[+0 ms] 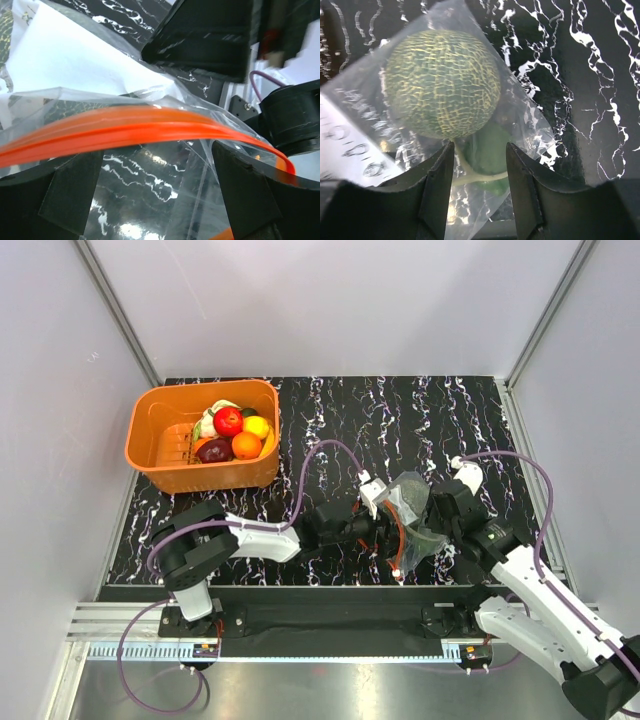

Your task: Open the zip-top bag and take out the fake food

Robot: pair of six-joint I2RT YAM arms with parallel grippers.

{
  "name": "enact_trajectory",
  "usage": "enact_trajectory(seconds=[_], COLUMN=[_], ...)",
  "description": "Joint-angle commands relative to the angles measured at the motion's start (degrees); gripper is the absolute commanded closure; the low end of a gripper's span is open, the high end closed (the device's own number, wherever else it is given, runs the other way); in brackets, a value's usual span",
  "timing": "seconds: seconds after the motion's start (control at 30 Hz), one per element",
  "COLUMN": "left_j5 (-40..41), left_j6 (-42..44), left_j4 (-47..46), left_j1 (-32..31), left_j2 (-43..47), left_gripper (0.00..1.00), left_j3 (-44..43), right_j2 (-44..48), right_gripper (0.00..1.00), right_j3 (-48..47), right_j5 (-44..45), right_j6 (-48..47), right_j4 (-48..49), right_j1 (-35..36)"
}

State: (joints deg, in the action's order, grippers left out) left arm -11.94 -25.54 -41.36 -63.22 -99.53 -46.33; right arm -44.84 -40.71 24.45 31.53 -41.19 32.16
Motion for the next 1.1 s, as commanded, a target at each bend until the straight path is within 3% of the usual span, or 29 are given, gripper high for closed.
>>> enact_trajectory(seconds=[0.0,0.57,0.83,1.07], left_j5=[-1.4,5.7,8.3,11.2], left_j6=[-2.1,-3.9,-3.7,-3.9], left_j4=[-7.8,-10.5,-5.3,-1.1], left_j1=[-0.2,-0.1,0.6,1.0], left_j2=[-1.5,-4.2,-6.8,-8.1], left_gripper=[0.05,0.03,0.04,0.15], left_j3=[-1.0,-3.9,-7.7,-10.5], right_j2=[0.5,4.0,5.3,4.4], right_gripper=[0.48,0.46,0.45,0.44], right_j3=[1.5,3.4,3.1,3.6], right_j5=[0.0,-6.0,-7.0,-8.4], right_j6=[1.7,4.1,4.8,5.1], right_j4=[5.4,4.6,3.7,4.9], right_j1=[-0.8,-0.8,-0.8,-0.8])
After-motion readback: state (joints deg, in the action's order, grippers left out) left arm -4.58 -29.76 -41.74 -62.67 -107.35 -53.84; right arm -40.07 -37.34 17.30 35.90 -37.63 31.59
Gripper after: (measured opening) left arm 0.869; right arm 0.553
